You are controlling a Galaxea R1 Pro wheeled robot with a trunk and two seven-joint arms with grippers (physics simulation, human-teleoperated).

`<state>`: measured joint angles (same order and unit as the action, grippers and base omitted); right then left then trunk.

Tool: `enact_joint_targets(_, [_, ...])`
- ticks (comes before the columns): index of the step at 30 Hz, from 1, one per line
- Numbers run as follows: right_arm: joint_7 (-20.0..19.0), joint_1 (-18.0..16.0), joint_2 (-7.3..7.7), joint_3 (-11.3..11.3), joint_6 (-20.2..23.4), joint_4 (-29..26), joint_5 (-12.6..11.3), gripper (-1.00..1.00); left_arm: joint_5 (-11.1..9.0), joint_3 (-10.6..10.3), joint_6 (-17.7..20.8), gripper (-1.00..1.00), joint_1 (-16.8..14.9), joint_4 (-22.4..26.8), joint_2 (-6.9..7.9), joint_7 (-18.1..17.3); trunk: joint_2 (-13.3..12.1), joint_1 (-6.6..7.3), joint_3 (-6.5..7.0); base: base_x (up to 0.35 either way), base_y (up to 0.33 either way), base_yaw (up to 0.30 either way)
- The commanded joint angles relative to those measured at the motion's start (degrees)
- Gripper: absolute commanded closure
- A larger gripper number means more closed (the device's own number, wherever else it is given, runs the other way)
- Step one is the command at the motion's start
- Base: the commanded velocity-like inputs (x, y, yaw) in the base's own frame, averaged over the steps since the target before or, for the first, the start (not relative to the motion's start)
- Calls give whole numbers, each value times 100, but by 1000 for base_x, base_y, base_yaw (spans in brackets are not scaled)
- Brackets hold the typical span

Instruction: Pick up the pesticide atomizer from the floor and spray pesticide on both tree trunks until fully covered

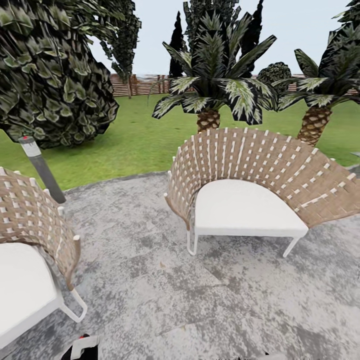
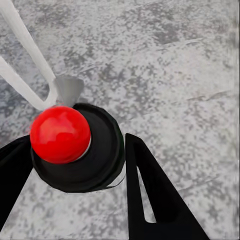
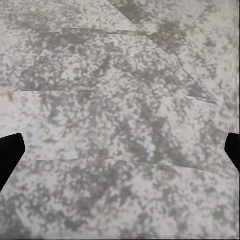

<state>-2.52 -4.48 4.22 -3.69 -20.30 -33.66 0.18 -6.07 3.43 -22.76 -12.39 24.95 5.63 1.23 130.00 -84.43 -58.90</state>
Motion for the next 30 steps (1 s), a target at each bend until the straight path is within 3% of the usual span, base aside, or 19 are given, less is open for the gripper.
enact_joint_targets(1, [1,0,0,0,0,0,0,-100,1,0,0,100,0,1,0,1,0,0,0,0,0,-265])
enact_joint_targets(30, [-1,0,0,0,0,0,0,-100,3,0,0,100,-1,-2,0,1,0,0,0,0,0,-265])
